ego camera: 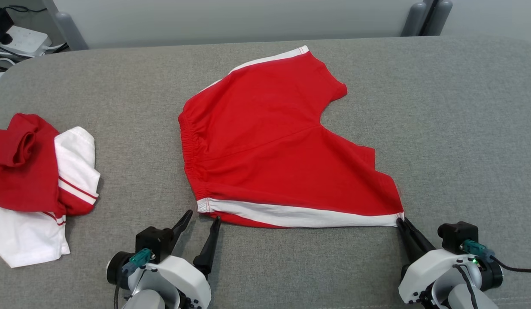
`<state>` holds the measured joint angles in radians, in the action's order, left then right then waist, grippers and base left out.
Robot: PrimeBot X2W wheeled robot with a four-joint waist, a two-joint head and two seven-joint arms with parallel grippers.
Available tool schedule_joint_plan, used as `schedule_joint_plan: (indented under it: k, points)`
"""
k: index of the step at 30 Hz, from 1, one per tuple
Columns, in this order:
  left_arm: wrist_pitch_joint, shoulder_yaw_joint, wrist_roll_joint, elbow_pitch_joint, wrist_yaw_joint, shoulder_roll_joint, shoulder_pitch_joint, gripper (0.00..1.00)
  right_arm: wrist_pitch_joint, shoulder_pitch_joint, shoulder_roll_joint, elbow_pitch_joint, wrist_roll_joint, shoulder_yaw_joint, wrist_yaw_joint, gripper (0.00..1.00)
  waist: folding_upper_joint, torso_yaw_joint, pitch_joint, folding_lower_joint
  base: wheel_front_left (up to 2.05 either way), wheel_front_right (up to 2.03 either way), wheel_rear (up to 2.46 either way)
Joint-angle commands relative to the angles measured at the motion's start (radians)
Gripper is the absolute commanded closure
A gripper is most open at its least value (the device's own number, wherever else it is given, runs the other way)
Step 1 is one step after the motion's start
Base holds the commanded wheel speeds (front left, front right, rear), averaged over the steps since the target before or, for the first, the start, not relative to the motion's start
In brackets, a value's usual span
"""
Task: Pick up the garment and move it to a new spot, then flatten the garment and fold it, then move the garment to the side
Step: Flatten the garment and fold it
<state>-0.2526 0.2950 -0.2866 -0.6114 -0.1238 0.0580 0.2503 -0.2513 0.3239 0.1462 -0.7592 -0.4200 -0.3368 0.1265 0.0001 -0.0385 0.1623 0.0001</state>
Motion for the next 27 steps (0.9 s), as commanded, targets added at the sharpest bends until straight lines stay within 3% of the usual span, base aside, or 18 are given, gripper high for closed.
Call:
schedule_joint_plan:
  k: [1, 7, 8, 10, 13, 15, 27]
  points:
    - [-0.009, -0.025, -0.016, 0.009, -0.007, 0.023, 0.042, 0.0, -0.01, 0.024, 0.011, 0.02, 0.01, -0.024, 0.004, 1.0, -0.0001, -0.005, 0.005, 0.0, 0.0, 0.0, 0.0]
    - [-0.009, 0.002, -0.07, -0.017, -0.007, 0.048, 0.085, 0.0, -0.01, 0.033, 0.016, 0.023, 0.001, -0.043, 0.004, 1.0, -0.0001, -0.019, 0.018, 0.0, 0.0, 0.0, 0.0]
    - [-0.009, 0.01, -0.078, -0.014, -0.007, 0.051, 0.089, 0.05, -0.01, 0.034, 0.016, 0.024, 0.0, -0.045, 0.004, 1.0, -0.0001, -0.02, 0.019, 0.0, 0.0, 0.0, 0.0]
    - [-0.009, 0.027, -0.095, -0.01, -0.007, 0.058, 0.095, 0.21, -0.01, 0.036, 0.016, 0.024, 0.0, -0.05, 0.004, 1.0, -0.0001, -0.023, 0.022, 0.0, 0.0, 0.0, 0.0]
    - [-0.009, 0.074, -0.136, -0.004, -0.007, 0.075, 0.107, 0.72, -0.01, 0.041, 0.018, 0.025, -0.003, -0.059, 0.004, 1.0, -0.0001, -0.028, 0.027, 0.0, 0.0, 0.0, 0.0]
    - [-0.009, 0.086, -0.145, 0.002, -0.007, 0.086, 0.114, 1.0, -0.01, 0.045, 0.019, 0.025, -0.005, -0.064, 0.004, 1.0, -0.0001, -0.03, 0.029, 0.0, 0.0, 0.0, 0.0]
    - [-0.009, 0.143, -0.191, 0.007, -0.007, 0.137, 0.105, 1.0, -0.01, 0.054, 0.036, 0.034, -0.024, -0.084, 0.004, 1.0, -0.0001, -0.03, 0.024, 0.0, 0.0, 0.0, 0.0]
